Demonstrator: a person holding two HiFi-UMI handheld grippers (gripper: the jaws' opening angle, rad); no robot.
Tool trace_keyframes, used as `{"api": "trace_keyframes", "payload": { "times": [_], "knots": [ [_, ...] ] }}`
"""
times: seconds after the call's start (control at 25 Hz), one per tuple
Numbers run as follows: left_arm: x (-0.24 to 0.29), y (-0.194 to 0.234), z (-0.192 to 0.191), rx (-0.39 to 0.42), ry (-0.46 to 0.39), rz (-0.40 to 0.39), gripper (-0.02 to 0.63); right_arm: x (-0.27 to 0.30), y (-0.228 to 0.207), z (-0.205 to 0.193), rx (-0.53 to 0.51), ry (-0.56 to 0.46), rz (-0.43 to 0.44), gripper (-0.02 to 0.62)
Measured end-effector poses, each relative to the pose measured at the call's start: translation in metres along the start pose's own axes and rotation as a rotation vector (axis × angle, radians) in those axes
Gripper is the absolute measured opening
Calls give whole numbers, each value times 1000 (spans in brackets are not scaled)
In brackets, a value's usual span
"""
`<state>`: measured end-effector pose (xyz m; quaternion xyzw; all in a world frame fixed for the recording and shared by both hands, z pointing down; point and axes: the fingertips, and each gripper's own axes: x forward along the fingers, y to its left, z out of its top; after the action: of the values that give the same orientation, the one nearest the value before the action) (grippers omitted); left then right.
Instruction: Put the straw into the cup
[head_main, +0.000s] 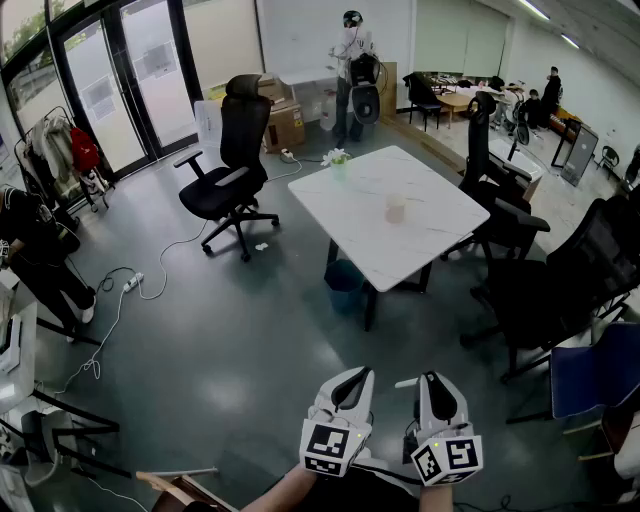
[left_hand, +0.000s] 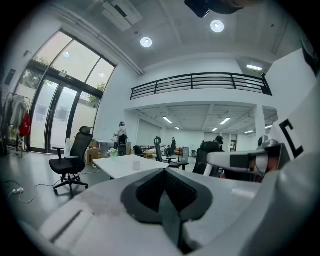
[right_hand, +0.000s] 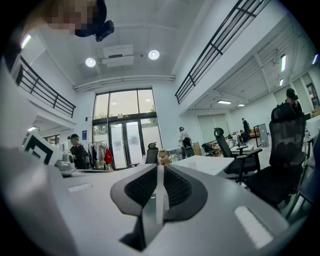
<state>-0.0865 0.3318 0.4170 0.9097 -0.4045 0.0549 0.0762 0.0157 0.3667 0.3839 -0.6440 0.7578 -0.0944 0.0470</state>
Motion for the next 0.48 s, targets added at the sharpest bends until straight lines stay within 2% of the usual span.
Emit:
{"api": "trace_keyframes", "payload": {
  "times": [0.16,0.48],
  "knots": [
    [11,0,1,4,1,9,2,6,-10,1,5,-1,7,40],
    [33,-11,6,11,-7,10,2,15,-27,8,-62,-2,5,41]
  ]
}}
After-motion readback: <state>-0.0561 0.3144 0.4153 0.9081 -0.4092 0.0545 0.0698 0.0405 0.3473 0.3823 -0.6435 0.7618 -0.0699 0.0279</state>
